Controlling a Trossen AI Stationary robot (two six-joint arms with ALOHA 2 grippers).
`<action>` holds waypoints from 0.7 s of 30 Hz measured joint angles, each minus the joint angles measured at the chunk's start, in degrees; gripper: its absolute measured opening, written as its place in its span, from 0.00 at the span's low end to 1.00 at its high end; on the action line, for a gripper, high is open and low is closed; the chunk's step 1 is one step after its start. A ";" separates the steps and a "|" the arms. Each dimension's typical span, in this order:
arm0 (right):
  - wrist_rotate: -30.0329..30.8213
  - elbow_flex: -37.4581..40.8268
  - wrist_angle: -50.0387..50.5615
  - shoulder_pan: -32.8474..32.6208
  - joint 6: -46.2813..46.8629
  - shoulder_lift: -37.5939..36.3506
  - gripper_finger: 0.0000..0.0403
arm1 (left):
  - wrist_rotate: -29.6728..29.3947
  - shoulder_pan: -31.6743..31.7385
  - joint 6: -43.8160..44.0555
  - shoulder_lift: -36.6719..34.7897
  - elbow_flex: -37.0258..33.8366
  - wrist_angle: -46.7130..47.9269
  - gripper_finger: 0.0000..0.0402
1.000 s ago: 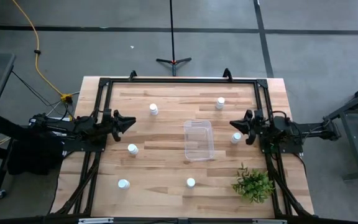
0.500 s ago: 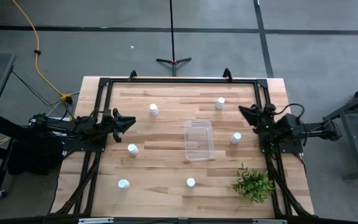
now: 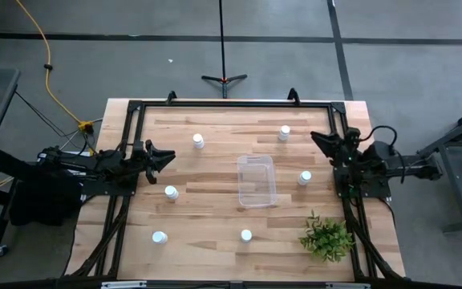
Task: Pick and place pill bottles into a basket
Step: Put the pill bottle into the bin
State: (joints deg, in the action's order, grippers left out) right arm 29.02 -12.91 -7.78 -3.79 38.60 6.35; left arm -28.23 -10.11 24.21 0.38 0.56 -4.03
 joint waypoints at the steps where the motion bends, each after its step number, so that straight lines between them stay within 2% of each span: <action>1: 0.11 -1.76 2.21 0.00 -0.17 1.26 0.45 | 0.00 -0.01 -0.06 0.01 0.00 0.00 0.31; 9: 0.98 -20.29 26.41 0.00 0.34 15.12 0.45 | -0.42 0.00 -2.32 0.00 0.02 0.00 0.31; 14: 5.56 -33.40 40.95 0.04 -2.68 26.02 0.45 | -0.42 -0.01 -1.79 0.02 0.00 -0.10 0.31; 19: -3.06 -43.36 49.14 0.02 -5.17 34.95 0.45 | -0.42 -0.02 -1.41 0.02 0.19 -0.46 0.31; 21: -4.28 -46.52 52.10 0.02 -5.36 37.96 0.45 | -0.44 -0.01 -1.86 0.02 0.21 -0.47 0.31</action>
State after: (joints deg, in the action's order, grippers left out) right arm 24.74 -59.43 44.32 -3.77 33.24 44.30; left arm -28.67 -10.12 22.35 0.40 0.78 -4.50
